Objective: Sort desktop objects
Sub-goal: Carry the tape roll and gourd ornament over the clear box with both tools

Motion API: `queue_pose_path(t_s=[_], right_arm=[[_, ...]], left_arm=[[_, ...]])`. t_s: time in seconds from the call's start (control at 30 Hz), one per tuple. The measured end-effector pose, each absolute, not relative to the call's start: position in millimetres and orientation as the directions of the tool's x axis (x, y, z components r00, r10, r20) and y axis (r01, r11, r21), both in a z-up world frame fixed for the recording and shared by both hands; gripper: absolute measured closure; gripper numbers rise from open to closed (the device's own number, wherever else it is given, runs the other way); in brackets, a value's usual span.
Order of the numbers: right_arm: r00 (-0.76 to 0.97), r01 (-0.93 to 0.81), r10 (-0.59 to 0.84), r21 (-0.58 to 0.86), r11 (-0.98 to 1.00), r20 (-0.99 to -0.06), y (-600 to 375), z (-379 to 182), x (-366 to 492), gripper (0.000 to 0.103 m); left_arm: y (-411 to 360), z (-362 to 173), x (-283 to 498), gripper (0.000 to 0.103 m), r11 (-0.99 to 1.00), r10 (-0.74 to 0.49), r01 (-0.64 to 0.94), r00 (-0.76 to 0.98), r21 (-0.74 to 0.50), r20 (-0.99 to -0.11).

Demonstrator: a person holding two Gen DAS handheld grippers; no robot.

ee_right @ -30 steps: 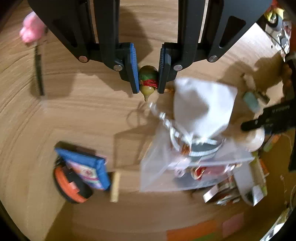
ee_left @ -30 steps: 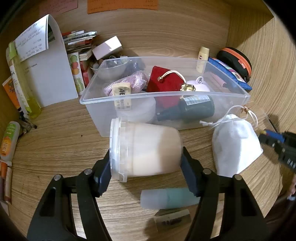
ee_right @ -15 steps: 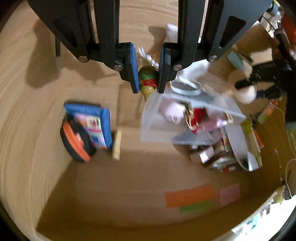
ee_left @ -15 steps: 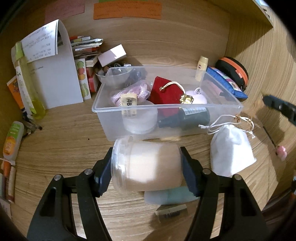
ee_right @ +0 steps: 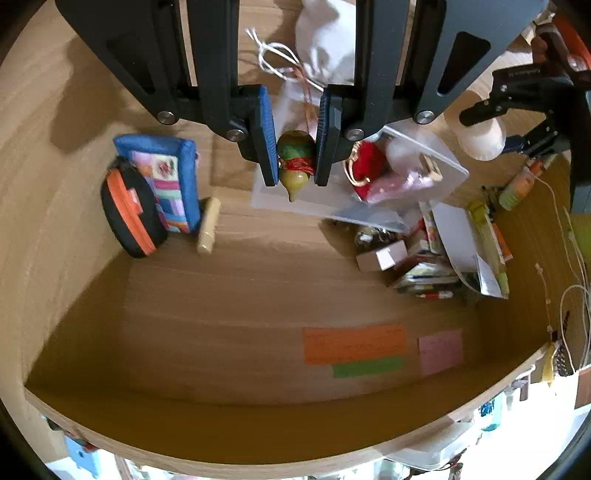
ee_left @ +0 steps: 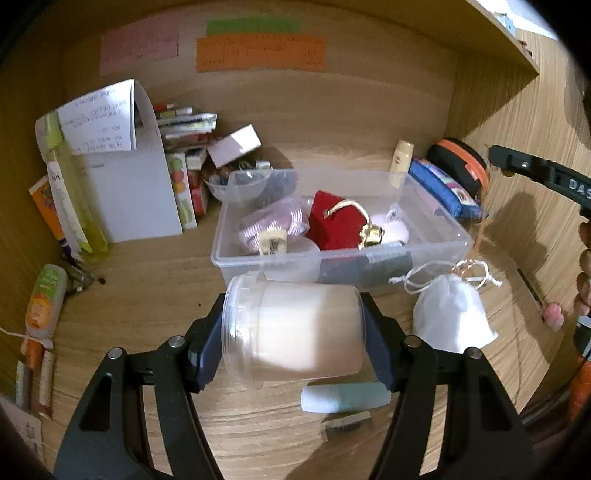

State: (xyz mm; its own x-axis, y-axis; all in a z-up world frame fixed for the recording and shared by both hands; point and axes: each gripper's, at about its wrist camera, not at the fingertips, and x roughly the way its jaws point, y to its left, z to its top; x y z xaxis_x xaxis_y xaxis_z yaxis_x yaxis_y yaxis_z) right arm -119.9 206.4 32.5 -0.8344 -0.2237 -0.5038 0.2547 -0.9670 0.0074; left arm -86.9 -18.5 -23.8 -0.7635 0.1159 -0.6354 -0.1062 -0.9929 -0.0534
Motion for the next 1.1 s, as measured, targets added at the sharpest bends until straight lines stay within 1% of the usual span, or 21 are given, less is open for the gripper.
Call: queue_pose_path(t_s=[0.27,0.43,0.6,0.83,1.1], right_arm=[[-0.830,0.297,-0.260,0.003,-0.955,-0.494,188,41,-139,0.086],[-0.817,0.311,-0.270,0.003,-0.950,-0.510,181,37,-158,0.086],[-0.785,0.313,-0.278,0.031,-0.949,-0.553,183,14,-175,0.086],[-0.718,0.317,-0.260,0.029,-0.948,-0.646,185,-31,-191,0.086],[-0.688,0.334,-0.242,-0.003,-0.943,-0.684,186,-49,-190,0.086]], left_arm=[[-26,-1,-96,0.037,-0.993,0.120,-0.100,-0.782,-0.066,-0.612],[-25,12,-109,0.037,-0.990,0.140,-0.113,-0.788,-0.083,-0.600],[-15,16,-128,0.037,-0.988,0.156,-0.132,-0.781,-0.085,-0.604],[7,7,-153,0.037,-0.982,0.183,-0.171,-0.759,-0.079,-0.625],[30,-5,-178,0.037,-0.977,0.185,-0.206,-0.725,-0.047,-0.664]])
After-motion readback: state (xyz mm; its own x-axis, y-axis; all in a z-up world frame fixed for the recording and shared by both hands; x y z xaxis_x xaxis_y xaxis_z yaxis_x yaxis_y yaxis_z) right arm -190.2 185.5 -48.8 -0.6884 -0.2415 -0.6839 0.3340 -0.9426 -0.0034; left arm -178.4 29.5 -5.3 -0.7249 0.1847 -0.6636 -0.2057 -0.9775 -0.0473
